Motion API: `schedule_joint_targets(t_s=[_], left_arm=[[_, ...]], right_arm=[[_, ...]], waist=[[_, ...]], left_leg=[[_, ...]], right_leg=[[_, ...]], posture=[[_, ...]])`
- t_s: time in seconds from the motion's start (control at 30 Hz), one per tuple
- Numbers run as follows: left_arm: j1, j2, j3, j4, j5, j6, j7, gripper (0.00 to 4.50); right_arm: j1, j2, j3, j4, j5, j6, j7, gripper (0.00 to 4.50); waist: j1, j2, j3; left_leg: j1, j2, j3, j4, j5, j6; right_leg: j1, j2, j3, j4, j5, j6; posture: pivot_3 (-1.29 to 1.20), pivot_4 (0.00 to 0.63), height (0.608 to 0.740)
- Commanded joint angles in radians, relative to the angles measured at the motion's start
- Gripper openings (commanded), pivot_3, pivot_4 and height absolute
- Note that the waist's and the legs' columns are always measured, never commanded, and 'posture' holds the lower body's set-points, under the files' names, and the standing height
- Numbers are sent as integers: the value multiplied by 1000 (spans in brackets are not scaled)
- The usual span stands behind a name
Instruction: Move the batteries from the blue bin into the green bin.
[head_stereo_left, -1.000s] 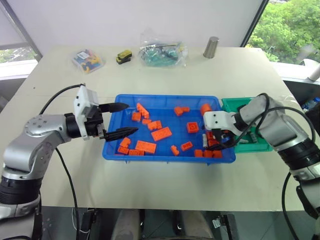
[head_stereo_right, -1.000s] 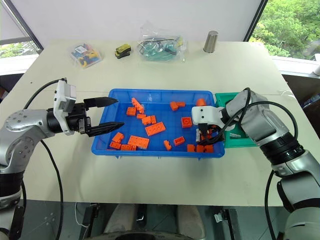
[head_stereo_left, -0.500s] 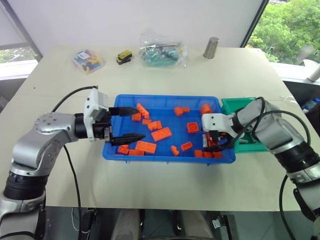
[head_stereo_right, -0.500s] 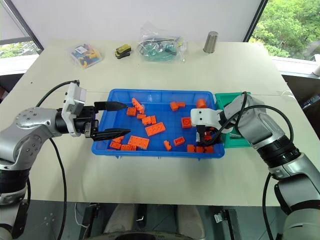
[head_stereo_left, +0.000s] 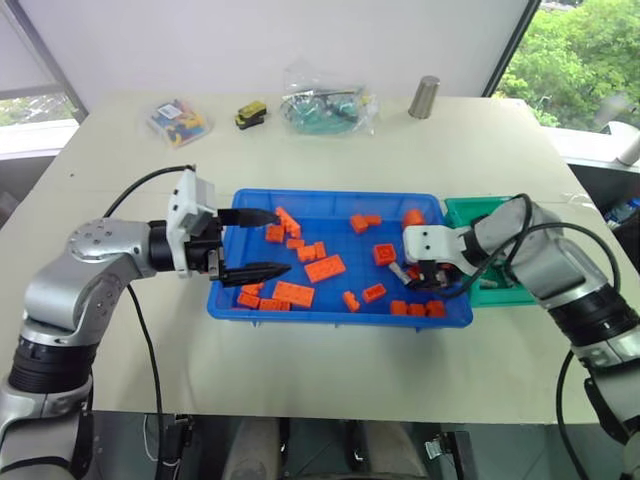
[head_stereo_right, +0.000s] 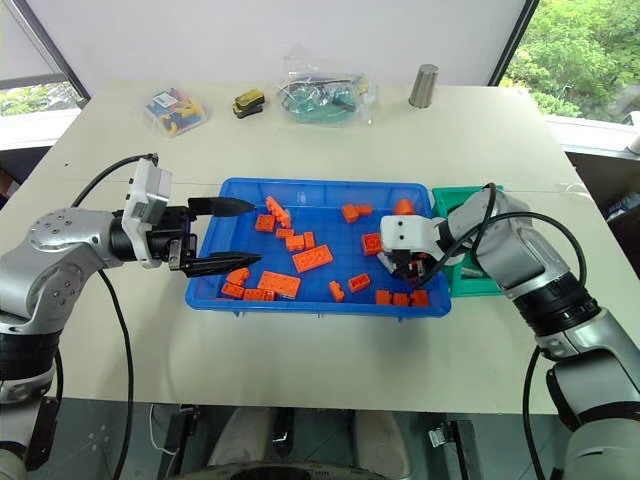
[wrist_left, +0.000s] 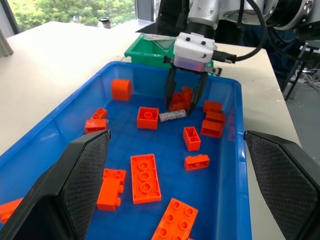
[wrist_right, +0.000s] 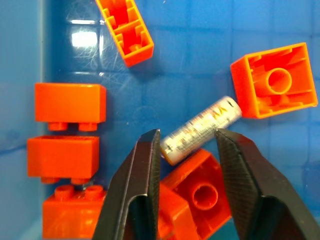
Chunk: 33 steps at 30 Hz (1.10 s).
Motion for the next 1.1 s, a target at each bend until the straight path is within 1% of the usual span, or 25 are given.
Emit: schedule_joint_targets(t_s=[0.03, 0.3, 0.63, 0.73, 0.77, 0.83, 0.97, 1.1], left_arm=[[-17, 2, 15, -5, 2, -22, -4, 4500], [-22, -3, 7, 14, 15, -40, -11, 4500], [-44, -11, -2, 35, 30, -51, -25, 4500], [-43, -10, -1, 35, 30, -51, -26, 4500], [-42, -10, -1, 35, 30, -50, -26, 4500], [-42, -11, 0, 37, 30, -50, -25, 4500], [-40, -13, -1, 37, 29, -47, -24, 4500], [-28, -13, 2, 28, 23, -41, -23, 4500]], right_arm=[[4, -3, -16, -10, 2, 22, 4, 1914], [-10, 7, -50, -90, 65, 128, 6, 1914], [22, 32, -1, -25, 18, 70, -51, 1914], [20, 45, -2, -19, 21, 74, -57, 1180], [22, 44, -6, -34, 28, 83, -54, 736], [27, 37, -23, -77, 49, 114, -44, 81], [33, 8, -106, -183, 132, 228, -25, 82], [-17, -45, -267, -231, 229, 381, -55, 82]], waist=[[-1, 0, 0], [-5, 0, 0], [-5, 0, 0], [-5, 0, 0], [-5, 0, 0], [-4, 0, 0], [-4, 0, 0], [-4, 0, 0]], left_leg=[[0, 0, 0, 0, 0, 0], [0, 0, -1, 0, 0, 0], [0, 0, 0, 0, 0, 0], [0, 0, 0, 0, 0, 0], [0, 0, 0, 0, 0, 0], [0, 0, -1, 0, 0, 0], [0, 0, -1, 0, 0, 0], [0, 0, -1, 0, 0, 0]], right_leg=[[0, 0, 0, 0, 0, 0], [0, 0, 0, 0, 0, 0], [-1, 1, 0, 0, 0, 0], [0, 1, 0, 0, 0, 0], [0, 1, 0, 0, 0, 0], [0, 1, 0, 0, 0, 0], [-1, 0, 0, 0, 0, 0], [-1, 0, 0, 0, 0, 0]], posture=[[0, 150, 739], [0, 150, 739], [0, 150, 739], [0, 150, 739], [0, 150, 739], [0, 150, 739], [0, 150, 739], [0, 150, 739]])
